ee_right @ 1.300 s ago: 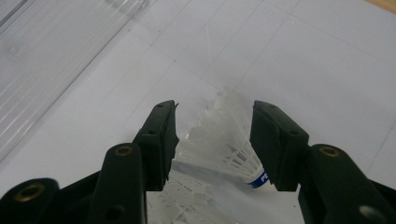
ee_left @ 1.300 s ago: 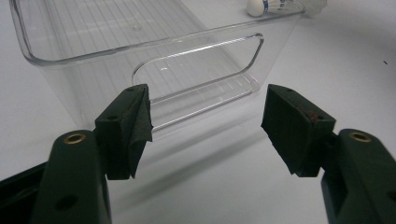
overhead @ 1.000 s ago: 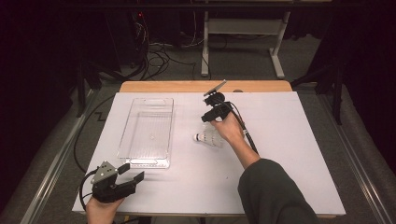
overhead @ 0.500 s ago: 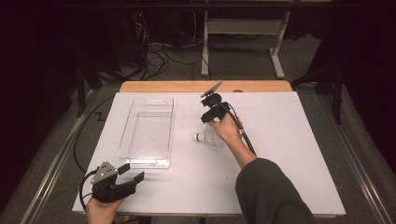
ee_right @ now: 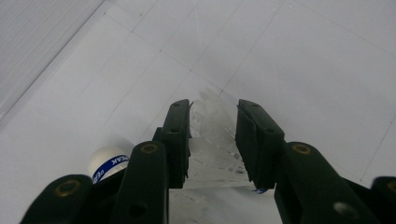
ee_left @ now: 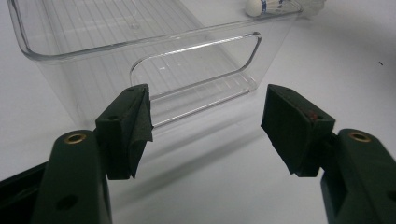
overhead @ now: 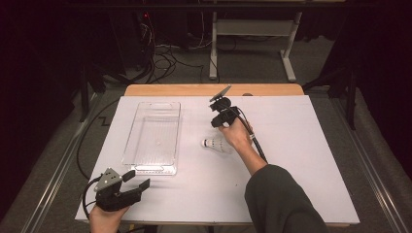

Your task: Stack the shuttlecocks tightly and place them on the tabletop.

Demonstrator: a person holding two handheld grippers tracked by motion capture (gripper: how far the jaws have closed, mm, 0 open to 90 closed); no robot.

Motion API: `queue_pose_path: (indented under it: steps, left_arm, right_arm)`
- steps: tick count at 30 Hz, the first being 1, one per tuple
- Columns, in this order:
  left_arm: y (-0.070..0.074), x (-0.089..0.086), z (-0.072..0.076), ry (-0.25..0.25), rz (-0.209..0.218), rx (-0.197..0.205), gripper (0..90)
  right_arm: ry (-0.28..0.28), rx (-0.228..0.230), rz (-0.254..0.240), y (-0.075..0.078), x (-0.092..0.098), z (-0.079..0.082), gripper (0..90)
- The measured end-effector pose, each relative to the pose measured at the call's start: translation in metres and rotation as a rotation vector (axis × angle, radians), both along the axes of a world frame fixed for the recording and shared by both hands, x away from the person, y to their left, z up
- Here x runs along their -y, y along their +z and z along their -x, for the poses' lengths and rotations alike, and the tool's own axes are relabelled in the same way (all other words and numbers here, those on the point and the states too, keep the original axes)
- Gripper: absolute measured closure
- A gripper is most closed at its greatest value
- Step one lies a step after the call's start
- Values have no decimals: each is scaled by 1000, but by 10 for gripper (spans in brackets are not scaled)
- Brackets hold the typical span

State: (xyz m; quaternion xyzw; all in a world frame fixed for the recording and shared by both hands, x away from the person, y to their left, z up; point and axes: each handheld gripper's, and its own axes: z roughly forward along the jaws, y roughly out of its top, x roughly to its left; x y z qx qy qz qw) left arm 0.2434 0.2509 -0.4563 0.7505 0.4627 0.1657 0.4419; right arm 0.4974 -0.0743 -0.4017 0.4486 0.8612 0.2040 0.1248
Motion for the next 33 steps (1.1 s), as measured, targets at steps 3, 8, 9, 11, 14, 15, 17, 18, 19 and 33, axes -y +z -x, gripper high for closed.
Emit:
queue_pose_path:
  steps: [3, 8, 9, 11, 14, 15, 17, 18, 19, 33]
  left_arm:
    - [0, 0, 0, -2, -1, 1, 337]
    - [0, 0, 0, -2, -1, 1, 337]
    - [0, 0, 0, -2, -1, 1, 337]
    - [0, 0, 0, -2, -1, 1, 337]
    - [0, 0, 0, -2, -1, 1, 337]
    - [0, 0, 0, -2, -1, 2, 337]
    - [0, 0, 0, -2, -1, 2, 337]
    - [0, 0, 0, -2, -1, 2, 337]
    - [0, 0, 0, -2, -1, 2, 337]
    - [0, 0, 0, -2, -1, 1, 337]
  right_arm:
    - [-6, 3, 4, 1, 0, 0, 692]
    - [-11, 12, 13, 2, 2, 0, 719]
    - [-15, 13, 12, 2, 2, 0, 725]
    - [-19, 20, 12, 2, 3, 0, 740]
    - [-22, 28, 18, 3, 5, -1, 760]
    - [-27, 29, 17, 4, 6, -1, 767]
    - [-30, 37, 18, 4, 7, -1, 779]
    - [-30, 36, 22, 5, 8, -1, 783]
    - [-34, 37, 23, 6, 8, -1, 790]
    - [-49, 56, 40, 10, 17, -1, 872]
